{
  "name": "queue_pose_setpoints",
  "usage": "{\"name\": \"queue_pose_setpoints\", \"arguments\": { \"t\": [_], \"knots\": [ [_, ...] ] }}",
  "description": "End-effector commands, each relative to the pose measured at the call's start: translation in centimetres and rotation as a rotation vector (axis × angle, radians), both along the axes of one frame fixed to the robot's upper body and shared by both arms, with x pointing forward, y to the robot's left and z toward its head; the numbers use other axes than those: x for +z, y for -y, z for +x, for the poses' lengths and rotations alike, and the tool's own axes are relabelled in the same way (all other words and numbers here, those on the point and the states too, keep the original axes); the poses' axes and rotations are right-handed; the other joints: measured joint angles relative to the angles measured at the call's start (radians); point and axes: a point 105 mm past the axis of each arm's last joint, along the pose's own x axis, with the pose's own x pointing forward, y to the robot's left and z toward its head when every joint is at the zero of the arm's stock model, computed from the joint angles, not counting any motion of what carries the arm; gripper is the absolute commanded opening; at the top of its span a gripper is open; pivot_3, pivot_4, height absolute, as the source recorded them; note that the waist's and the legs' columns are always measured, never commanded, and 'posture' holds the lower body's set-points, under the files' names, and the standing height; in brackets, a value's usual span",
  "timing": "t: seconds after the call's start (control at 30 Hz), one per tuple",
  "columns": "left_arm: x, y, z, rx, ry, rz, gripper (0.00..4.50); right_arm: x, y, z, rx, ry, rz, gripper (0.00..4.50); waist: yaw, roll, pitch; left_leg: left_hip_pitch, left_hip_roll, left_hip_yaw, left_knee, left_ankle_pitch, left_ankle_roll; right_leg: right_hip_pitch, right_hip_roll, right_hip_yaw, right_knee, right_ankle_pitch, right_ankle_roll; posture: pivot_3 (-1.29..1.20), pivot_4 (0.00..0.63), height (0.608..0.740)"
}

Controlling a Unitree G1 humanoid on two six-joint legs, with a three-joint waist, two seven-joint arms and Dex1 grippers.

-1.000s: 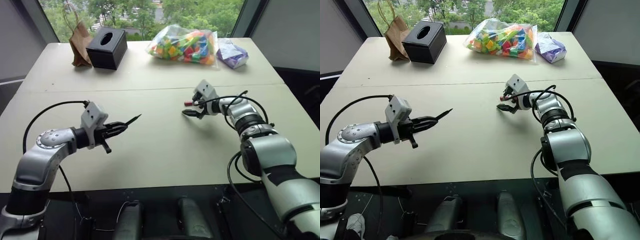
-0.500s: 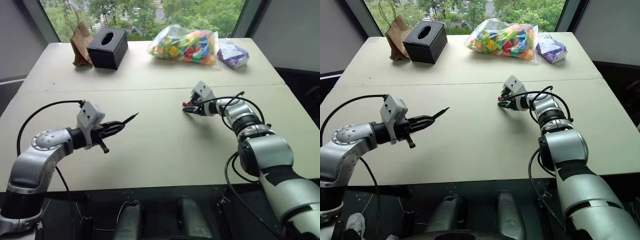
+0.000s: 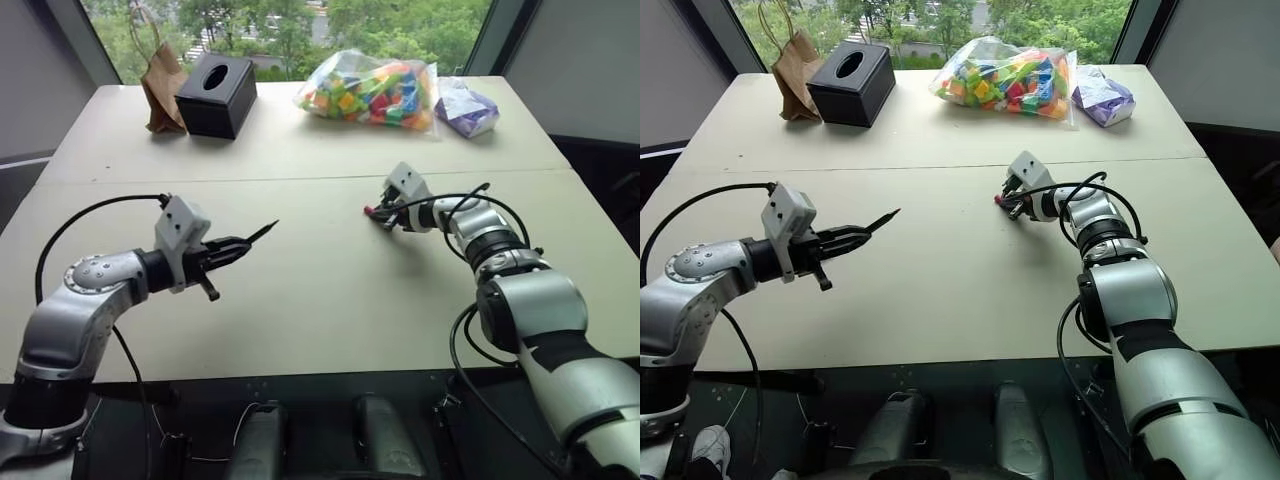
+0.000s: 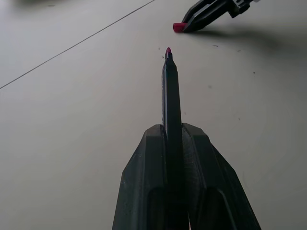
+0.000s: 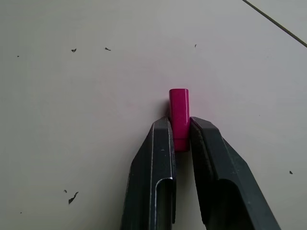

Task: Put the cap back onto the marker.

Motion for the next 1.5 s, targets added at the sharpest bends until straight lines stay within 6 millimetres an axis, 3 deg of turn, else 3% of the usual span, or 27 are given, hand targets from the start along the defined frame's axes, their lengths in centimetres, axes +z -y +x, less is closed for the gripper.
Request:
{"name": "queue_pose_setpoints", "arguments": {
  "t": [0.03,0.23,0.37,0.6,0.9,1.23,1.5],
  "knots": [
    [0.8,0.6,0.3,-0.049,0.035,0.009,0.00,1.7,-0.3,0.0,0.062,0.058,0.017,0.58,0.000,0.000,0.000,0.000,0.000,0.000,0.000,0.000,0.000,0.000,0.000,0.000,0.000,0.000,0.000,0.00,0.150,0.740],
    [0.7,1.4,1.6,-0.166,0.078,0.091,0.00,4.4,-0.9,-1.0,0.273,0.199,-0.086,0.58,0.000,0.000,0.000,0.000,-0.001,0.000,0.000,0.000,-0.001,0.000,0.000,0.000,0.000,0.000,0.000,0.00,0.150,0.740],
    [1.0,2.5,3.4,-0.256,0.123,0.119,0.00,6.3,-1.2,-3.3,0.443,0.298,-0.209,0.58,0.008,0.001,0.000,-0.001,-0.001,0.000,0.000,0.001,-0.001,0.000,0.000,-0.001,0.000,0.000,0.000,0.00,0.150,0.740],
    [1.4,3.6,5.2,-0.337,0.167,0.150,0.00,7.5,-2.2,-5.8,0.474,0.350,-0.232,0.58,0.001,0.001,0.000,-0.002,-0.002,0.000,0.002,0.001,-0.002,-0.001,0.000,-0.001,0.001,0.000,0.000,0.00,0.150,0.740],
    [1.4,3.9,5.3,-0.359,0.181,0.150,0.00,4.6,-2.2,-8.0,0.540,0.267,-0.322,0.58,0.005,0.001,0.000,-0.003,-0.002,0.000,0.003,0.001,-0.002,-0.001,0.000,-0.001,0.001,0.000,0.000,0.00,0.150,0.740],
    [1.6,2.8,4.6,-0.298,0.197,0.141,0.00,1.1,-6.6,-9.2,0.634,0.179,-0.234,0.58,0.003,0.001,0.000,-0.003,-0.002,0.000,0.003,0.001,-0.002,-0.001,0.000,-0.001,0.002,0.000,0.000,0.00,0.150,0.740],
    [1.5,2.4,4.1,-0.264,0.193,0.135,0.00,0.2,-8.4,-9.4,0.642,0.150,-0.166,0.58,0.008,0.001,0.000,-0.003,-0.002,-0.001,0.003,0.001,-0.002,-0.001,-0.001,-0.001,0.002,0.000,0.000,0.00,0.150,0.740]
  ]
}}
